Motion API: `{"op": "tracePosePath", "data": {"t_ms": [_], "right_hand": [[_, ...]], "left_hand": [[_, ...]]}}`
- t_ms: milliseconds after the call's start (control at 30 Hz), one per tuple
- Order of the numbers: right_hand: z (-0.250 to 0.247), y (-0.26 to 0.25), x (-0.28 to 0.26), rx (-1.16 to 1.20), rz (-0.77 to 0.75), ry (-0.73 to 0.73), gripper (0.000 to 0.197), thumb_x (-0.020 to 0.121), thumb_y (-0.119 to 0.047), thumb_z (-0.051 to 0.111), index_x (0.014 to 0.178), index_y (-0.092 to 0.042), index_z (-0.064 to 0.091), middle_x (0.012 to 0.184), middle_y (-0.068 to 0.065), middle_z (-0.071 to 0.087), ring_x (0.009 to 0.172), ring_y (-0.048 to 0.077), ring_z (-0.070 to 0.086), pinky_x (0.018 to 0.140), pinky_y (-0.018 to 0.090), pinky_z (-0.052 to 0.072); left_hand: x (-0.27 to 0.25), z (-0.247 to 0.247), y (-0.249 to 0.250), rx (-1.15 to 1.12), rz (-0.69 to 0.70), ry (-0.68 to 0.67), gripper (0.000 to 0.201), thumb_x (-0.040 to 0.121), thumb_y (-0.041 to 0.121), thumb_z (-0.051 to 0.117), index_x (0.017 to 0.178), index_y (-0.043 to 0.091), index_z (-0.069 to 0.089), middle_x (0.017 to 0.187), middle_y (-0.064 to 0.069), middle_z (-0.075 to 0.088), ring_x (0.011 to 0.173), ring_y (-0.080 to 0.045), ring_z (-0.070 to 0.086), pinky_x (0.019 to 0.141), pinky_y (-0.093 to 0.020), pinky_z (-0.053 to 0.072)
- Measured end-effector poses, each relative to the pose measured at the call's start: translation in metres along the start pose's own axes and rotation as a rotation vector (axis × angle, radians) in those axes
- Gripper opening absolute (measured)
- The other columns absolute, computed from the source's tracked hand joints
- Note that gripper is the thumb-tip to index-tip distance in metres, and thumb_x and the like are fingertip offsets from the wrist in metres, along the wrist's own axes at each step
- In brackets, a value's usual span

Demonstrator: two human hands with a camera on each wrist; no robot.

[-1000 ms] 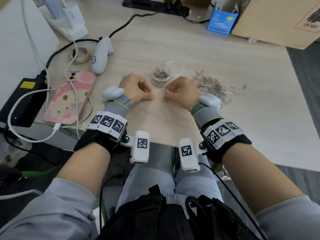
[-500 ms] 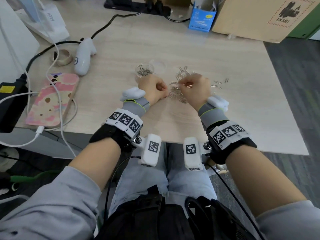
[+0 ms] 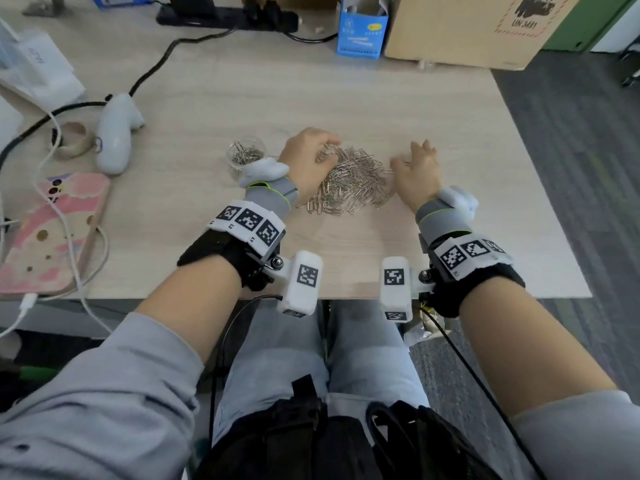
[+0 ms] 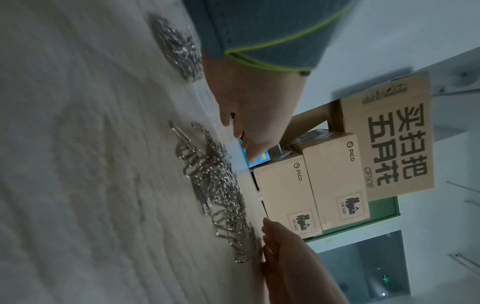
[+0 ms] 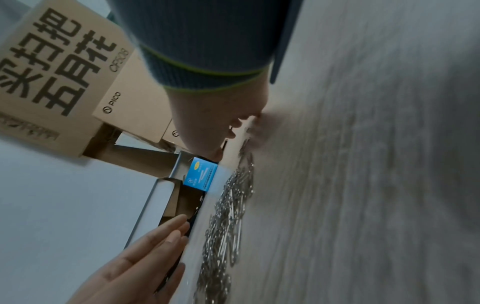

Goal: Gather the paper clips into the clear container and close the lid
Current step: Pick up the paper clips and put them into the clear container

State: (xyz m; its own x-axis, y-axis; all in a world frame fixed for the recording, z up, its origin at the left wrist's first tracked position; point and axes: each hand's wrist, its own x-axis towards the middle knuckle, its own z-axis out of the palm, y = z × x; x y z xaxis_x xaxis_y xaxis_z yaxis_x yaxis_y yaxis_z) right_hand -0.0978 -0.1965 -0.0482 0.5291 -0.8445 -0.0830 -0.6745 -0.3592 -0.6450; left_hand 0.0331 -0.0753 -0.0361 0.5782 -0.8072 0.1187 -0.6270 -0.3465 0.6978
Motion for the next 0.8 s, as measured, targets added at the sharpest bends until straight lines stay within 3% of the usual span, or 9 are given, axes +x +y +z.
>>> {"op": "tracePosePath", "data": {"t_ms": [67, 133, 267, 367, 433, 500, 600, 700, 800], "right_hand": [[0.002, -0.002, -0.002, 0.021, 0.000, -0.057, 0.047, 0.080, -0.029, 0.039, 0.102, 0.011, 0.053, 0.121, 0.027, 0.048, 0.121, 0.036, 0.043, 0.099, 0.038, 0.031], [0.005, -0.002, -0.006, 0.004, -0.072, -0.133, 0.052, 0.081, -0.036, 0.036, 0.102, 0.008, 0.054, 0.124, 0.027, 0.049, 0.122, 0.035, 0.044, 0.102, 0.038, 0.031], [0.010, 0.001, -0.014, 0.073, -0.196, -0.247, 0.046, 0.096, -0.019, 0.045, 0.139, -0.003, 0.039, 0.153, 0.013, 0.030, 0.144, 0.021, 0.025, 0.117, 0.027, 0.015], [0.014, 0.002, -0.017, 0.264, -0.224, -0.289, 0.045, 0.095, -0.015, 0.046, 0.139, -0.007, 0.041, 0.148, 0.010, 0.040, 0.139, 0.019, 0.035, 0.117, 0.030, 0.023], [0.014, 0.002, -0.019, 0.361, -0.229, -0.306, 0.045, 0.091, -0.013, 0.046, 0.135, -0.006, 0.046, 0.137, 0.009, 0.052, 0.128, 0.019, 0.047, 0.111, 0.031, 0.034], [0.010, -0.002, -0.021, 0.521, -0.145, -0.254, 0.042, 0.090, -0.011, 0.049, 0.131, -0.002, 0.050, 0.123, 0.005, 0.059, 0.114, 0.014, 0.054, 0.101, 0.023, 0.042], [0.006, 0.001, -0.017, 0.835, 0.072, -0.124, 0.038, 0.089, -0.007, 0.050, 0.126, 0.003, 0.054, 0.118, 0.012, 0.060, 0.112, 0.020, 0.056, 0.101, 0.029, 0.046], [0.005, 0.004, -0.018, 1.116, 0.184, -0.150, 0.035, 0.094, 0.004, 0.036, 0.125, 0.009, 0.050, 0.131, 0.023, 0.053, 0.125, 0.030, 0.051, 0.106, 0.030, 0.041], [0.003, 0.006, -0.019, 1.342, 0.224, -0.191, 0.037, 0.095, 0.003, 0.031, 0.130, 0.009, 0.045, 0.138, 0.024, 0.047, 0.131, 0.030, 0.045, 0.110, 0.032, 0.037]], "left_hand": [[0.008, 0.005, 0.000, 0.030, -0.002, -0.090, 0.037, 0.089, 0.014, 0.052, 0.126, 0.008, 0.053, 0.142, -0.015, 0.043, 0.135, -0.027, 0.037, 0.105, -0.021, 0.021], [0.017, 0.013, 0.001, 0.103, -0.029, -0.185, 0.044, 0.092, 0.019, 0.049, 0.135, 0.009, 0.042, 0.152, -0.015, 0.025, 0.144, -0.031, 0.015, 0.116, -0.033, 0.013], [0.023, 0.029, 0.002, 0.317, -0.075, -0.325, 0.052, 0.095, 0.037, 0.040, 0.142, 0.016, 0.030, 0.157, -0.006, 0.012, 0.146, -0.027, 0.003, 0.116, -0.048, 0.002], [0.015, 0.030, 0.005, 0.269, -0.002, -0.368, 0.052, 0.095, 0.037, 0.041, 0.141, 0.016, 0.031, 0.156, -0.007, 0.016, 0.146, -0.026, 0.007, 0.117, -0.043, 0.004], [0.006, 0.023, 0.008, 0.163, 0.059, -0.357, 0.057, 0.090, 0.038, 0.052, 0.138, 0.014, 0.037, 0.151, -0.011, 0.031, 0.142, -0.026, 0.022, 0.114, -0.033, 0.015], [0.003, 0.015, 0.005, 0.110, 0.097, -0.320, 0.077, 0.071, 0.058, 0.060, 0.132, 0.013, 0.046, 0.135, -0.015, 0.050, 0.129, -0.027, 0.042, 0.105, -0.031, 0.030], [0.001, 0.010, 0.001, 0.305, 0.084, -0.304, 0.100, 0.047, 0.076, 0.061, 0.131, 0.023, 0.047, 0.133, -0.006, 0.051, 0.126, -0.028, 0.040, 0.104, -0.040, 0.033], [0.001, 0.014, 0.001, 0.371, 0.054, -0.265, 0.079, 0.056, 0.061, 0.073, 0.126, 0.031, 0.051, 0.131, 0.000, 0.050, 0.125, -0.027, 0.035, 0.101, -0.040, 0.032], [0.005, 0.019, 0.003, 0.230, 0.052, -0.187, 0.047, 0.068, 0.042, 0.074, 0.111, 0.026, 0.064, 0.116, -0.006, 0.057, 0.113, -0.027, 0.045, 0.089, -0.030, 0.035]]}}
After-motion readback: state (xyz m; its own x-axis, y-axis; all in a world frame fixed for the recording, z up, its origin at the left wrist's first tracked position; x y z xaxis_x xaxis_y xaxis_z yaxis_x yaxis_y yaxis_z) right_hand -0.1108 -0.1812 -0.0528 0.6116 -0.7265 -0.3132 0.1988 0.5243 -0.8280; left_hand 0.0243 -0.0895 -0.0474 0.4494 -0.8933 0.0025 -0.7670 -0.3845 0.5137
